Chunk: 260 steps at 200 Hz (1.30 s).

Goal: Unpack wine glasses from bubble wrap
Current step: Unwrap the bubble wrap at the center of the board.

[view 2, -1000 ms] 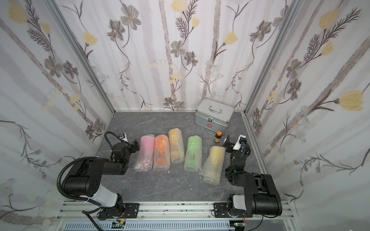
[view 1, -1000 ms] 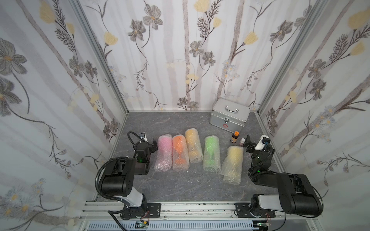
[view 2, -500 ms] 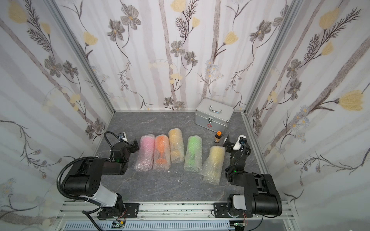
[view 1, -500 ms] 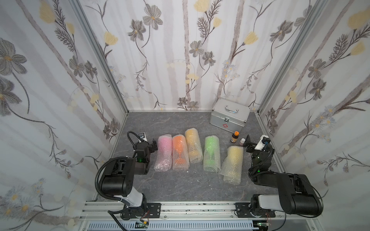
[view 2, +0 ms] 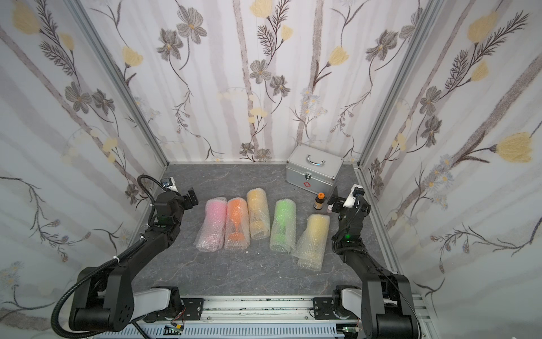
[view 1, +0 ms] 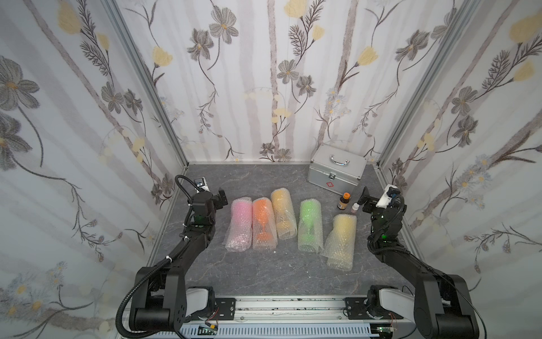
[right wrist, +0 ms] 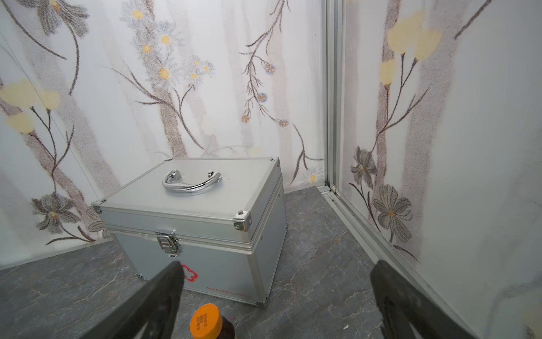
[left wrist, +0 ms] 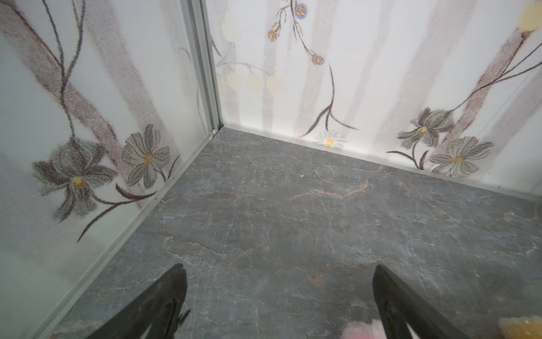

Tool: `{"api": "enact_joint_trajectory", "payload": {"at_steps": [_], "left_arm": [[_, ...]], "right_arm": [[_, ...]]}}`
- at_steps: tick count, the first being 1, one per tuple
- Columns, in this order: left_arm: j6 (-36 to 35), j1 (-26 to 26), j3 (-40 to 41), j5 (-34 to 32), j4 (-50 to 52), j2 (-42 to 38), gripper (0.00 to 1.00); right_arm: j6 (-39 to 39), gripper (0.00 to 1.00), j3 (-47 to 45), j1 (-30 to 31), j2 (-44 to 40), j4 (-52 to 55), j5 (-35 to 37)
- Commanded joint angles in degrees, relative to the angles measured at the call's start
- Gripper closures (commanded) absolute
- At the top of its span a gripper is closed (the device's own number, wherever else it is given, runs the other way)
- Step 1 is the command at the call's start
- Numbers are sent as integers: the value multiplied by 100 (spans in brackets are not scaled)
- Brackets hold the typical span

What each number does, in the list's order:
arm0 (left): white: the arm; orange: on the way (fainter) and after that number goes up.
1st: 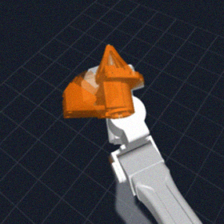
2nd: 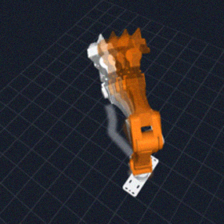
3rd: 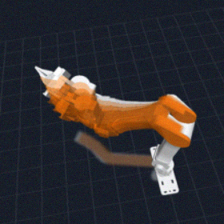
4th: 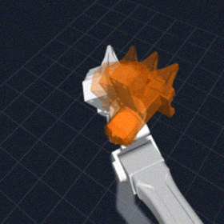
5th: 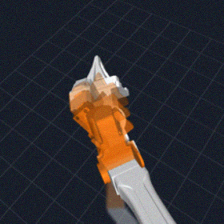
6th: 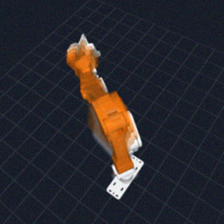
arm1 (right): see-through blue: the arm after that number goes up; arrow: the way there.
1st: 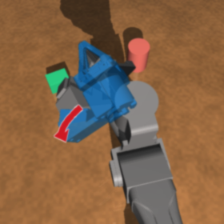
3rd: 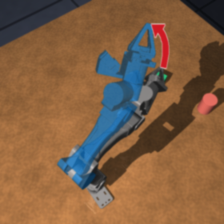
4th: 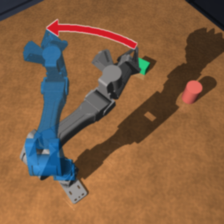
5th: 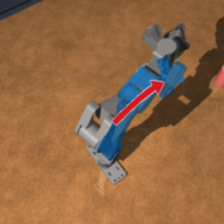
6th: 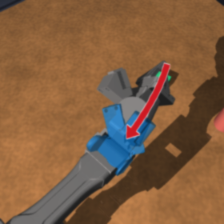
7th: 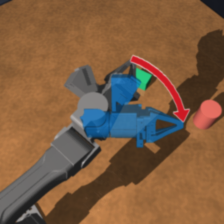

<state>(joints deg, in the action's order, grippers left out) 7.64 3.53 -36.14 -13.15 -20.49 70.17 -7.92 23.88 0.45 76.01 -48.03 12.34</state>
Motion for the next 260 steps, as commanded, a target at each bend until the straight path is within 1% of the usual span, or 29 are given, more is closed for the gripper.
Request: {"api": "enact_joint_trajectory", "payload": {"at_steps": [1,18,36,63,65,86,91,106,136,147,171,192,198,213,240,248,254,260], "left_arm": [[810,37,-200,380,1030,-210,0],[1178,124,-350,802,1258,-241,0],[1454,262,-596,1453,1489,-119,0],[1643,654,-967,2244,1796,123,0],[1648,681,-990,2298,1819,147,0],[1923,943,-1080,2578,1891,181,0],[2035,999,-1067,2648,1841,313,0],[2411,1188,-937,2717,1602,376,0],[2988,1633,-830,2803,1129,697,0],[3062,1818,-874,2796,1047,855,1],[3222,2124,-986,2793,795,1186,1],[3428,2319,-1132,2931,625,1550,2],[3462,2388,-1200,2961,609,1653,3],[3490,2568,-1358,2963,609,1843,3],[3545,2798,-1591,2948,590,2079,3],[3589,2848,-1644,2970,575,2152,3],[3616,2876,-1677,2991,557,2209,3],[3649,2898,-1703,3006,547,2252,4]], "right_arm": [[-166,1,435,194,-141,1285,-251],[-205,2,864,498,-174,2016,-471],[-297,3,1352,898,-99,2798,-683],[-554,6,1848,1524,151,3655,-732],[-590,6,1995,1569,173,3705,-739],[-1088,12,2335,1907,409,4278,-921],[-1188,13,2391,1968,471,4389,-1010],[-1463,15,2472,2186,663,4661,-1158],[-1660,23,2512,2580,1077,4912,-1302],[-1699,25,2546,2707,1221,4981,-1399],[-1794,30,2598,2910,1453,5126,-1348],[-1895,39,2621,2994,1512,5276,-1389],[-1897,42,2630,3022,1695,5343,-1400],[-1888,46,2640,3090,1742,5526,-1339],[-1893,48,2514,3163,1716,5673,-1169],[-1884,50,2467,3165,1731,5685,-1149],[-1888,55,2442,3173,1740,5707,-1133],[-1894,57,2431,3174,1746,5739,-1096]]}}
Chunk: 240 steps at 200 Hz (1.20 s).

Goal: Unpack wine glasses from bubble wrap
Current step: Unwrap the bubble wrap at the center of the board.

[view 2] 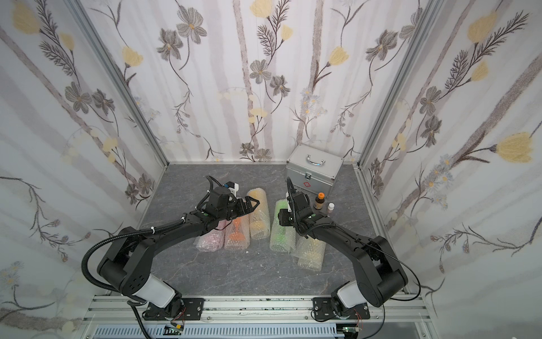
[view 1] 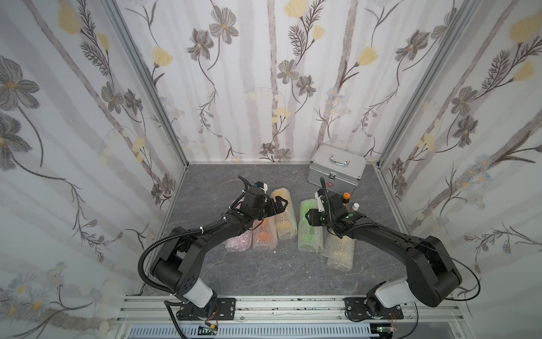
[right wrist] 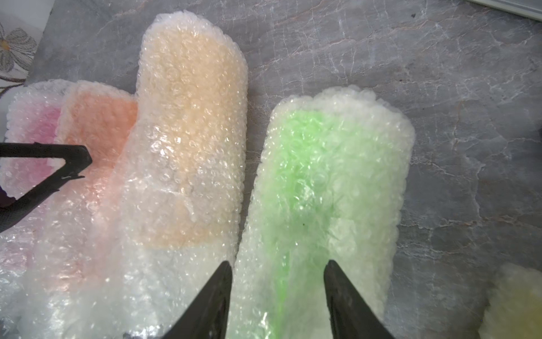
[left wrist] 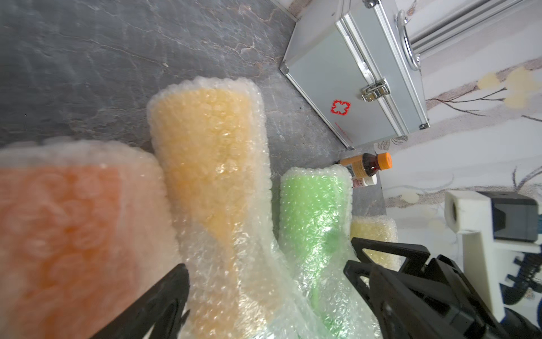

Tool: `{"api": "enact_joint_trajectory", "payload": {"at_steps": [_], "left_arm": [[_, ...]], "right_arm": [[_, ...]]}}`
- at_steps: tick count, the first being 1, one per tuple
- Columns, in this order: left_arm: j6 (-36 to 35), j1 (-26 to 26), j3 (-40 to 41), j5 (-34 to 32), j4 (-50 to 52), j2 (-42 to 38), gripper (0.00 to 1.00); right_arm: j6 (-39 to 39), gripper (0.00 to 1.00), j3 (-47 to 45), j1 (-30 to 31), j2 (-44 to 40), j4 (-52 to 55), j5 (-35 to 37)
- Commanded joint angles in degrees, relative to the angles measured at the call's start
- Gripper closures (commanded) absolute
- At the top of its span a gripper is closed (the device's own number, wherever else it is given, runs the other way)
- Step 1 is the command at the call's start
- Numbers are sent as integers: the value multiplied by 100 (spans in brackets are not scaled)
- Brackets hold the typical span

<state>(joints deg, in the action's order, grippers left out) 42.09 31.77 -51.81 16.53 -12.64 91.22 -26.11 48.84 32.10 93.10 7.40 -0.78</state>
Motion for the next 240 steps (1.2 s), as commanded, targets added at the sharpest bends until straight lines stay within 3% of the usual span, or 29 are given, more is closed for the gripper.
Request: {"api": "enact_joint_trajectory", "payload": {"at_steps": [1,46,54,74,108,157,204,240], "left_arm": [[209,79,-136,36,-238,153,3],[385,270,-340,93,-285,403,4],[410,309,-370,111,-282,422,4],[458,386,-447,130,-274,450,4],[545,463,-547,208,-272,470,4],[618,489,-645,269,-300,443,4],[669,536,-745,339,-260,505,3],[717,609,-856,309,-230,652,4]], "right_arm": [[-77,57,-71,8,39,198,217],[-84,68,-200,-2,-91,36,118],[-83,75,-216,-2,-102,17,72],[-96,81,-293,-10,-119,-103,-65],[-98,87,-489,-102,-416,-494,-365],[-180,88,-872,-342,-782,-1514,-887],[172,87,-650,-456,-436,-1557,-540],[289,81,-221,-528,48,-1242,-709]]}}
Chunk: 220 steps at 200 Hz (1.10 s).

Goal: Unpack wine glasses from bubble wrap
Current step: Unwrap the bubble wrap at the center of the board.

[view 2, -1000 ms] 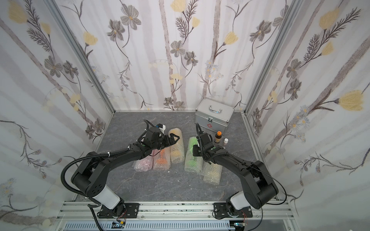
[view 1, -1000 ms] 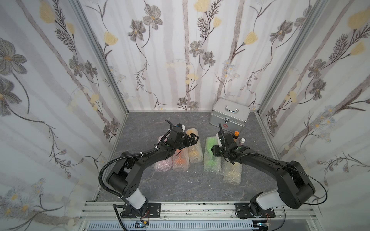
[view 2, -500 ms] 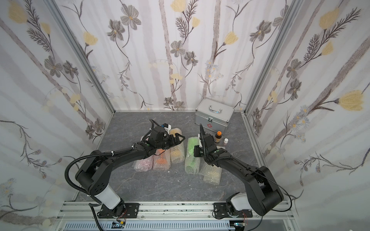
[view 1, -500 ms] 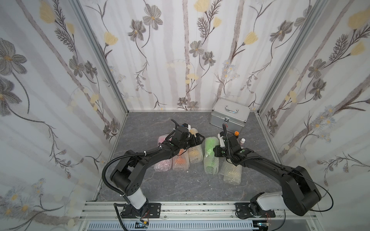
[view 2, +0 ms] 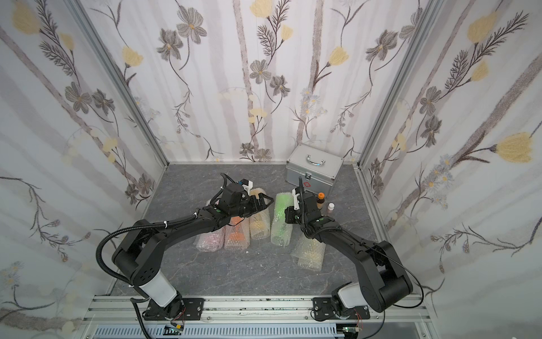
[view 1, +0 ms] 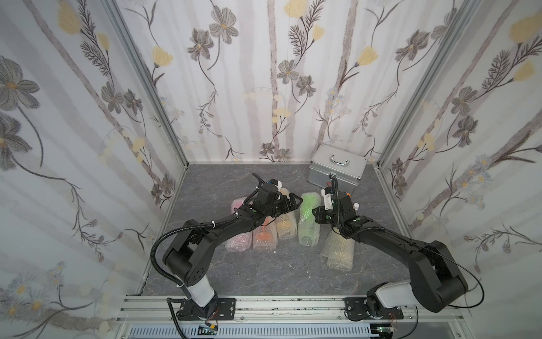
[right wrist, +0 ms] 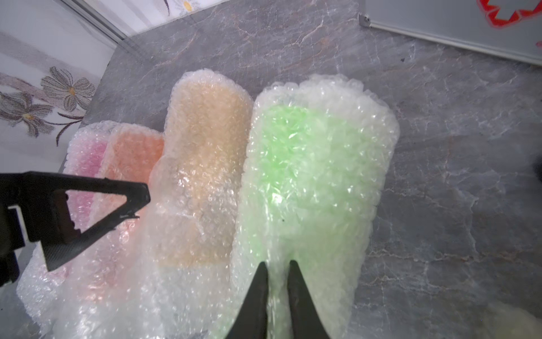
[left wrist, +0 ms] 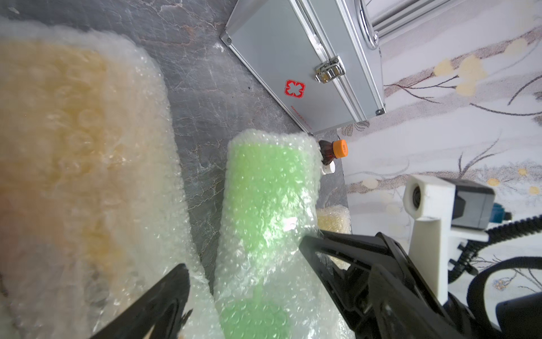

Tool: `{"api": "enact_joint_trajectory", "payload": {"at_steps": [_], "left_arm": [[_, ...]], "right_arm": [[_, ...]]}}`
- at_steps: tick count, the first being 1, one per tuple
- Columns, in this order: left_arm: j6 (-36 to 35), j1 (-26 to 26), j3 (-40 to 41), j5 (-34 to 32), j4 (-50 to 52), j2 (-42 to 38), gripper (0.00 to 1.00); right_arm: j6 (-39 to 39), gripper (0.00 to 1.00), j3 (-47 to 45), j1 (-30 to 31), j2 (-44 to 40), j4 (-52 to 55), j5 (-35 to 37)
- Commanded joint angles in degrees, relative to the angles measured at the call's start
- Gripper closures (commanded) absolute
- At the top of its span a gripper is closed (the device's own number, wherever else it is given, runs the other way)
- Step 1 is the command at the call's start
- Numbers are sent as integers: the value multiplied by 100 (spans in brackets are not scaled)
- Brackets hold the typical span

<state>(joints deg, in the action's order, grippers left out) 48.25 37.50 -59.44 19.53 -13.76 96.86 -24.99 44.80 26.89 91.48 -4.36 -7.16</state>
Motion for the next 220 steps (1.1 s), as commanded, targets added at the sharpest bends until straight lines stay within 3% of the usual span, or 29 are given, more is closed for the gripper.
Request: {"api": "enact_joint_trajectory", "payload": {"at_steps": [1,28,49,118,169,220], "left_arm": [[103,38,-98,13,-118,88,3],[154,96,-203,-2,-66,230,4],[176,125,-271,4,-65,314,4],[220,128,-322,-31,13,379,5],[282,136,-349,-2,-4,424,6],[325,142,-370,38,-39,465,6]], "right_arm": [[178,80,190,-4,211,-61,-77],[273,67,172,-17,127,39,-55],[362,65,186,-18,46,208,24],[548,64,227,55,-153,659,375],[523,65,315,192,164,723,502],[433,75,315,220,310,744,593]]}}
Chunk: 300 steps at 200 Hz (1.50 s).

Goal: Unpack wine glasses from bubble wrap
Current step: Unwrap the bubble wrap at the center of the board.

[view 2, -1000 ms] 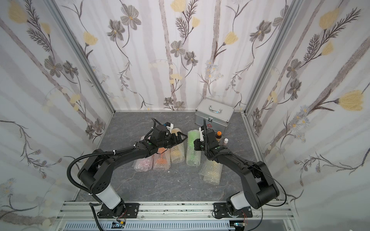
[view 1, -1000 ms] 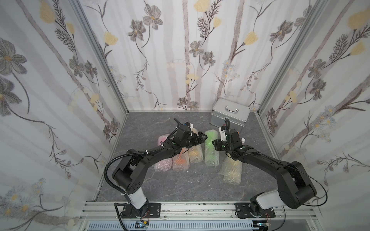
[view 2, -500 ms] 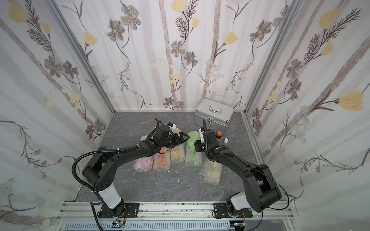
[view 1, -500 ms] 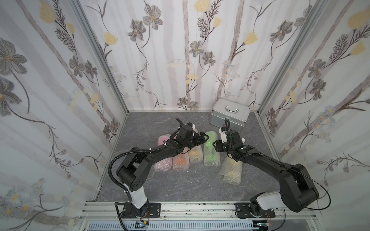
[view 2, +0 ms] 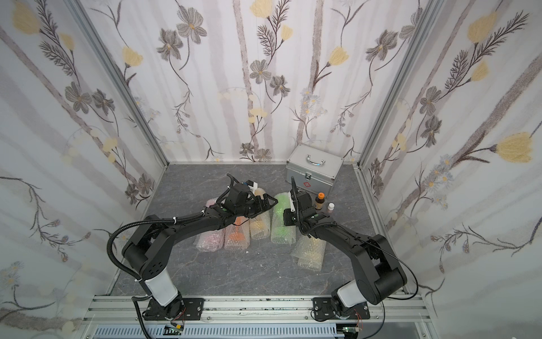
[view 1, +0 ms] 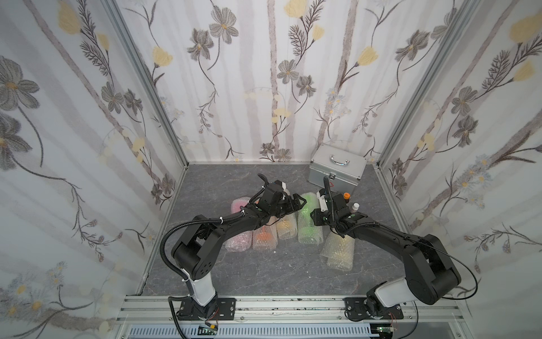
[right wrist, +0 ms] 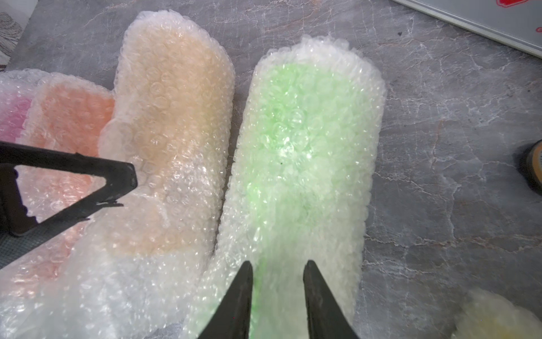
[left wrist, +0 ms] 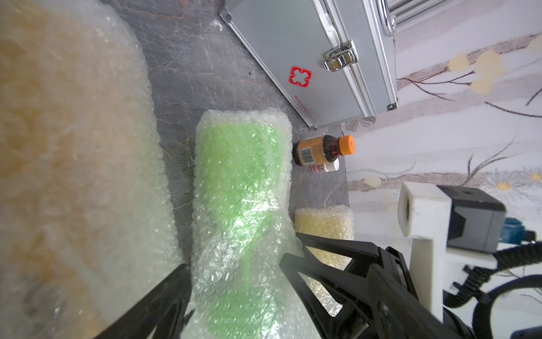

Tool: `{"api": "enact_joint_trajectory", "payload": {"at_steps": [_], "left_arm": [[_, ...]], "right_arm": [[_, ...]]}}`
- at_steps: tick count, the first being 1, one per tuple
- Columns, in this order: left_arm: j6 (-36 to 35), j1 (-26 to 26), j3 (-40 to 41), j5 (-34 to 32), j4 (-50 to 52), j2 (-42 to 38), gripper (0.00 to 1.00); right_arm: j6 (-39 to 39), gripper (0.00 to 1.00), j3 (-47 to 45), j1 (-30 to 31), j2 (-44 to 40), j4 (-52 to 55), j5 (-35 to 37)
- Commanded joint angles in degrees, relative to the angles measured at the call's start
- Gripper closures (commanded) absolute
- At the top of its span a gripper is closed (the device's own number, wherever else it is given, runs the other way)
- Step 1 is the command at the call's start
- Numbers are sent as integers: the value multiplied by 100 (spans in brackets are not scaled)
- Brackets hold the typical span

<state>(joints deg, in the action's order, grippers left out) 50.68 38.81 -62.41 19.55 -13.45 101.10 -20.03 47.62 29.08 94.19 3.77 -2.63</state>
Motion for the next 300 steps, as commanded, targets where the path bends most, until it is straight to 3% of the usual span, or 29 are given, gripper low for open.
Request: {"api": "enact_joint_trajectory", "payload": {"at_steps": [1,45,108,176,300], "left_arm": [[83,7,-75,38,-65,45,6],[117,83,-224,126,-52,183,6],[347,303,-570,303,-196,576,7],[40,438,-1102,-3,823,1025,13],[22,475,-1370,-45,1177,1594,34]], "right_arm": [[-63,75,31,6,34,-69,140],[-86,93,-171,-102,-205,-344,-233],[-499,97,-949,-660,-727,-1442,-1455],[-580,96,-1262,-788,-697,-1880,-1732],[-171,76,-1037,-772,-595,-1265,-1552]]}}
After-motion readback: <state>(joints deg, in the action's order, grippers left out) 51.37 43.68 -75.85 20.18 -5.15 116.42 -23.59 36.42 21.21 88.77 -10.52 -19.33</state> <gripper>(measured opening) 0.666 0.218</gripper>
